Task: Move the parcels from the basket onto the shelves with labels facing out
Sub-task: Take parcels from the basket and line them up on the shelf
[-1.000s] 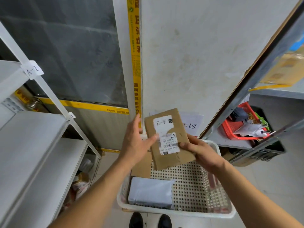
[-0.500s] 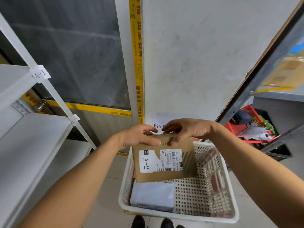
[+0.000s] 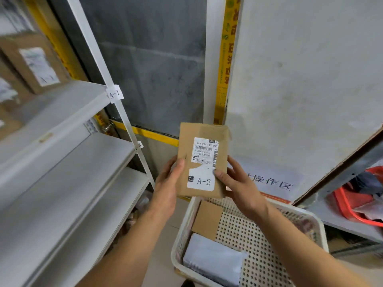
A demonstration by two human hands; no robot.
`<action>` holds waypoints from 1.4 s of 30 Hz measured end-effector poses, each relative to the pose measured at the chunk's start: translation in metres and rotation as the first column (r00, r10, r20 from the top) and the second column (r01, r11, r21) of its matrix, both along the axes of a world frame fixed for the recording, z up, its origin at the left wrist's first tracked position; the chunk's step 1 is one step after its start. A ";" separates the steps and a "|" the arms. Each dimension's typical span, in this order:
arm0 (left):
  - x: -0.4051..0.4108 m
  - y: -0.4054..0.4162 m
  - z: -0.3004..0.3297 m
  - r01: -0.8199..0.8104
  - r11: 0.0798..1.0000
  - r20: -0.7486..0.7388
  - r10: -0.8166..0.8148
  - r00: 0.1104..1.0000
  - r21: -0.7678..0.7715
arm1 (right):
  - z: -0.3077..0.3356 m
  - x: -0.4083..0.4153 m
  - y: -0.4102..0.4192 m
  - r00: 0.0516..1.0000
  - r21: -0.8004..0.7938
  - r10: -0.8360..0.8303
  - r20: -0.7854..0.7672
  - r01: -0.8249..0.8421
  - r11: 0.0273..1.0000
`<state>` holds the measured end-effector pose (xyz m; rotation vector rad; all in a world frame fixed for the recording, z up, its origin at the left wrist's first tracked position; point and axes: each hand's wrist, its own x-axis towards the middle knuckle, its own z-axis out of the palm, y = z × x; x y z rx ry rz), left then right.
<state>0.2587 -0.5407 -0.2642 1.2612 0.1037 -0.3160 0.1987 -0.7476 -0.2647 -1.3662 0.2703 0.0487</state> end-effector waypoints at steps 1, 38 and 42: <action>-0.003 0.005 0.000 -0.011 1.000 0.005 0.011 1.000 0.001 | 0.002 0.003 0.006 1.000 0.019 0.018 0.025 -0.019 1.000; 0.060 0.355 0.122 -0.379 0.744 0.513 0.057 0.857 0.551 | 0.125 0.191 0.316 0.838 -0.247 0.474 0.270 -0.416 0.875; 0.095 0.358 0.127 -0.417 0.695 0.521 0.072 0.850 0.586 | 0.126 0.235 0.326 0.829 -0.262 0.486 0.277 -0.421 0.868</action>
